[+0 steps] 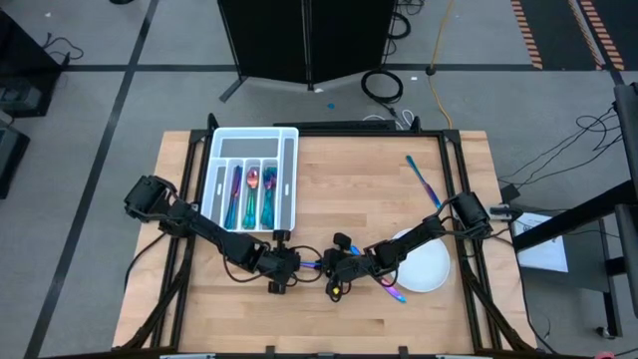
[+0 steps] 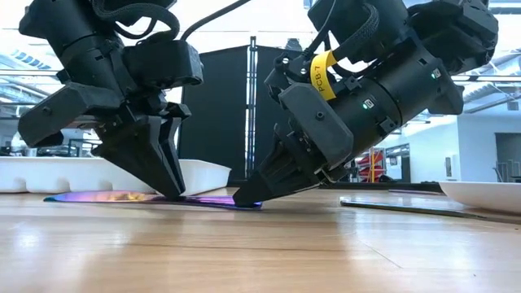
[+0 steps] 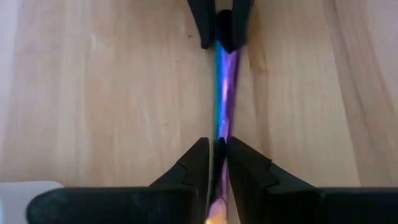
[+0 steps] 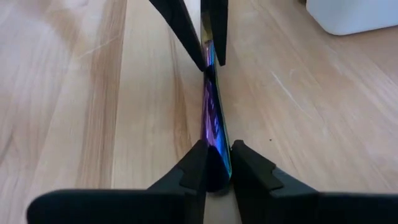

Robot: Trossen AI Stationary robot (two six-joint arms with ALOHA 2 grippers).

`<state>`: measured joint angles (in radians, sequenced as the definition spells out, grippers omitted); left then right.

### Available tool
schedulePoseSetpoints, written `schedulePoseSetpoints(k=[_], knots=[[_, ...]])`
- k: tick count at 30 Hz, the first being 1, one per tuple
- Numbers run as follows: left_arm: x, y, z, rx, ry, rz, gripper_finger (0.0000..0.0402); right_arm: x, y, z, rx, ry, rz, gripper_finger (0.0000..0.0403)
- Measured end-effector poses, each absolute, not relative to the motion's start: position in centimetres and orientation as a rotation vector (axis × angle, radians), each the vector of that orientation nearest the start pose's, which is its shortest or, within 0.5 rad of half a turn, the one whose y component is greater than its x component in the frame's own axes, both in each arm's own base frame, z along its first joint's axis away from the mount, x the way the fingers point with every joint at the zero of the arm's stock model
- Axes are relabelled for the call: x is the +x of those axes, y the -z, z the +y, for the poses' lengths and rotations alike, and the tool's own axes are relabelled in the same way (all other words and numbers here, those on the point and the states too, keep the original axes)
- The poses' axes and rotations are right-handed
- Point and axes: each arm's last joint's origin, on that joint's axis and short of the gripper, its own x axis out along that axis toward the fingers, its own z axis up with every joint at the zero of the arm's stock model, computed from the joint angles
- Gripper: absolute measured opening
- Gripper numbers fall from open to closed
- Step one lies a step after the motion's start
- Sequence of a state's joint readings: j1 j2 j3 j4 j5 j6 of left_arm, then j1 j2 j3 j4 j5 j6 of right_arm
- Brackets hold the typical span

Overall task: Sort silverware
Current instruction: Put the iridescent knife into the white silverware tray

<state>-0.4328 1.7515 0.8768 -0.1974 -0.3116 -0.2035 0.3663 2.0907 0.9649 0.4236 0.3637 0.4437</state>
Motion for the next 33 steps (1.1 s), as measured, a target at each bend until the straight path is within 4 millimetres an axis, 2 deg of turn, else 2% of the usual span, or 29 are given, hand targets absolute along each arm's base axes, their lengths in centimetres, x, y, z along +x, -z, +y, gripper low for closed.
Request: schedulePoseSetpoints(k=[5,9,15,19,29,33], knots=[[29.0,-13.0,-12.5,0.173,0.018,1.009,0.0090,36.1,-7.6,12.8,0.167,0.138,0.639,0.0049],[29.2,-13.1,-12.7,0.128,0.033,1.015,0.0131,36.1,-7.6,12.8,0.166,0.139,0.638,0.0049],[29.4,-13.5,-12.7,0.147,0.014,0.998,0.0192,36.1,-7.6,12.9,0.156,0.134,0.637,0.0049],[29.1,-13.2,-12.2,0.156,-0.001,1.057,0.0220,36.1,-7.8,13.3,0.122,0.134,0.631,0.0049],[29.1,-13.0,-11.5,0.081,0.065,1.121,0.0230,36.5,-8.3,14.2,0.068,0.114,0.621,0.0049],[29.1,-13.0,-11.5,0.076,0.087,1.129,0.0213,36.3,-8.3,14.5,0.041,0.121,0.616,0.0049]])
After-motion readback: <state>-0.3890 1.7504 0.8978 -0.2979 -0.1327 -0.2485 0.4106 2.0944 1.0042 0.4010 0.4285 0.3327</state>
